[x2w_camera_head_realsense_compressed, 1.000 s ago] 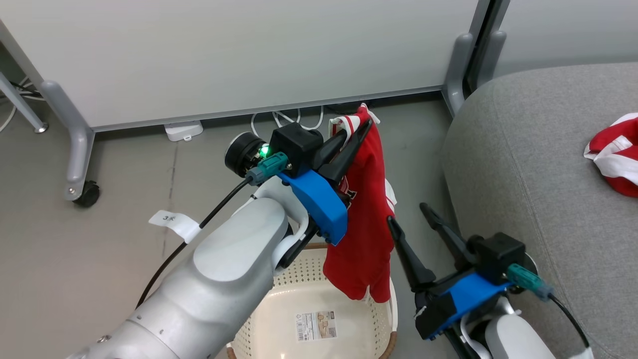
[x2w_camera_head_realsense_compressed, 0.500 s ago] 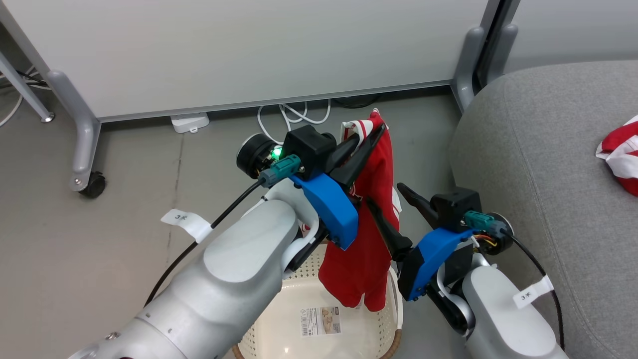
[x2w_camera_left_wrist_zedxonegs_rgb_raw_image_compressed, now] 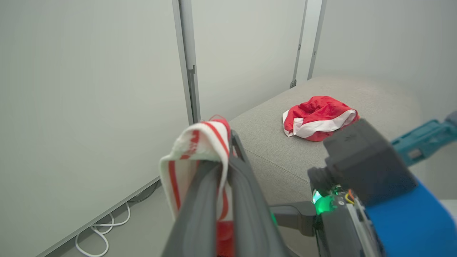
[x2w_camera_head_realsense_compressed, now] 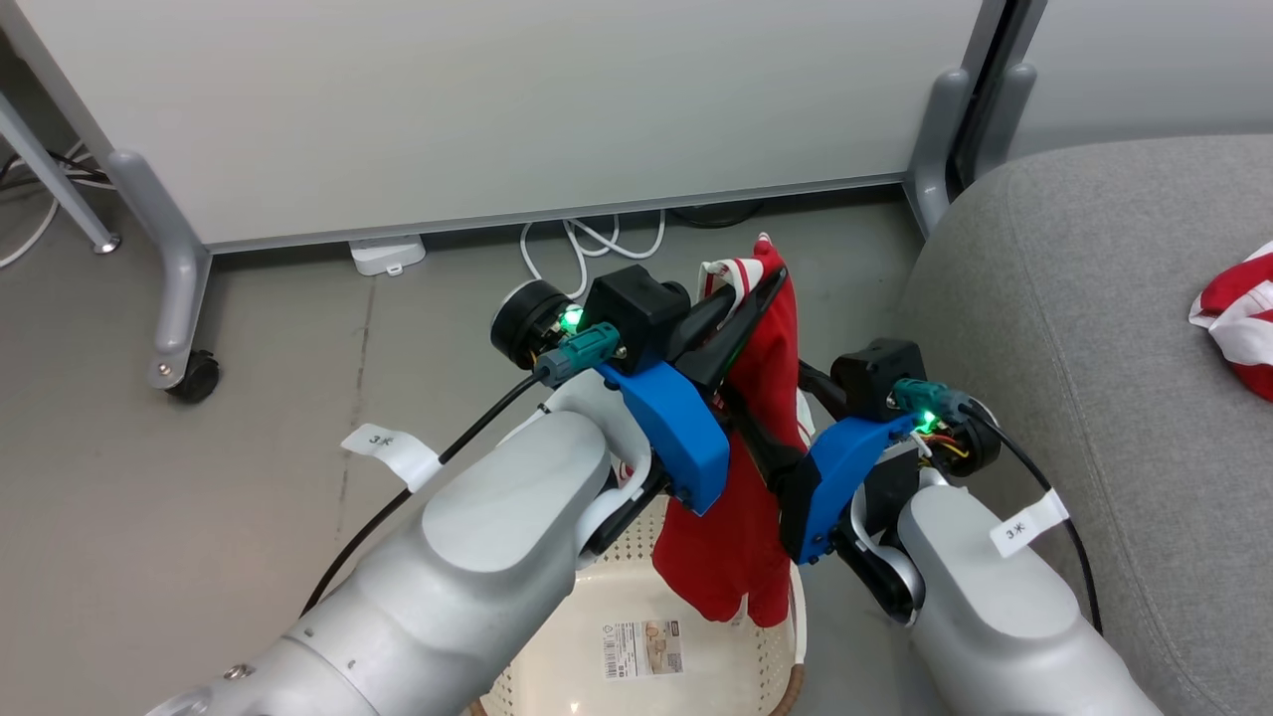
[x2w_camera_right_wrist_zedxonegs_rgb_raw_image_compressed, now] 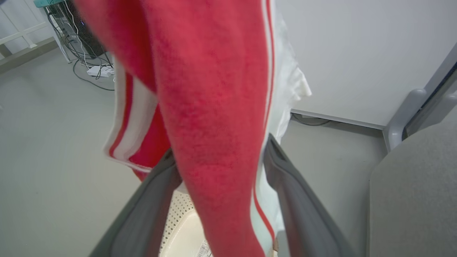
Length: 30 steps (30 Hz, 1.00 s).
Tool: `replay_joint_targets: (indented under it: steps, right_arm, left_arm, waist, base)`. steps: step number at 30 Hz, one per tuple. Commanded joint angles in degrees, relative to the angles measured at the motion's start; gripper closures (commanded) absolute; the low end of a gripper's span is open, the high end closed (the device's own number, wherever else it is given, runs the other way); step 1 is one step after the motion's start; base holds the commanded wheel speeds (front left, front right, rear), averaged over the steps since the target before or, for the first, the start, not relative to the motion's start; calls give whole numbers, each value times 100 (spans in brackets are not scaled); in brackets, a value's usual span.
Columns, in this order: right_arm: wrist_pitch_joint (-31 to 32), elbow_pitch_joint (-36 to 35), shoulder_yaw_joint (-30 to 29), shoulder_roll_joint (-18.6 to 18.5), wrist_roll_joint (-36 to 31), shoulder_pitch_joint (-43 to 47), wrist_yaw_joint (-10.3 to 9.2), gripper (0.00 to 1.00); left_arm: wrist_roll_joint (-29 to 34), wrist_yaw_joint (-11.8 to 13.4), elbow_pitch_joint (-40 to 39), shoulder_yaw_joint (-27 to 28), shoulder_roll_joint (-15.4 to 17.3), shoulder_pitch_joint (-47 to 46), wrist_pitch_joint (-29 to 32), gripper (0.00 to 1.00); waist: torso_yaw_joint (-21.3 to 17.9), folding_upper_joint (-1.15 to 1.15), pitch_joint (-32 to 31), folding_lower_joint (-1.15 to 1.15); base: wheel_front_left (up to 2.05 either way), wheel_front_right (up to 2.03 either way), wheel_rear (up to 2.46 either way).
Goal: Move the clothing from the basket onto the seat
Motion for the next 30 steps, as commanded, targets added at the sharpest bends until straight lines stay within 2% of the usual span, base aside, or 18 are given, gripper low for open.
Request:
replay_joint_targets:
  steps: [1, 3, 4, 5, 6, 30]
  right_arm:
    - [-34, 121, 73, -5, 34, -177, 3, 0]
    - [-31, 288, 181, -5, 130, -269, 3, 0]
    - [-22, 367, 232, -5, 184, -311, 3, 11]
    - [-46, 425, 270, -5, 232, -361, 3, 70]
    - [-93, 481, 307, -5, 274, -408, 3, 100]
    - [-618, 1206, 906, -5, 1000, -806, 3, 100]
  left_arm:
    - [-40, -7, -2, -21, 5, 5, -21, 100]
    - [-51, -7, -16, -59, -1, -13, -24, 100]
    - [-68, -6, -22, -74, -4, -21, -25, 100]
    - [-83, -7, -25, -90, -8, -33, -26, 100]
    - [-95, -7, -25, -104, -11, -45, -28, 100]
    - [-138, -7, 87, -79, 20, -101, -56, 100]
  waist:
    - [2, 0, -4, 0]
    - [13, 0, -5, 0]
    - [22, 0, -6, 0]
    - [28, 0, -4, 0]
    - [36, 0, -2, 0]
    - [-39, 0, -13, 0]
  base:
    - [0, 0, 0]
    - [0, 0, 0]
    - [0, 0, 0]
    - [0, 0, 0]
    - [0, 0, 0]
    - [0, 0, 0]
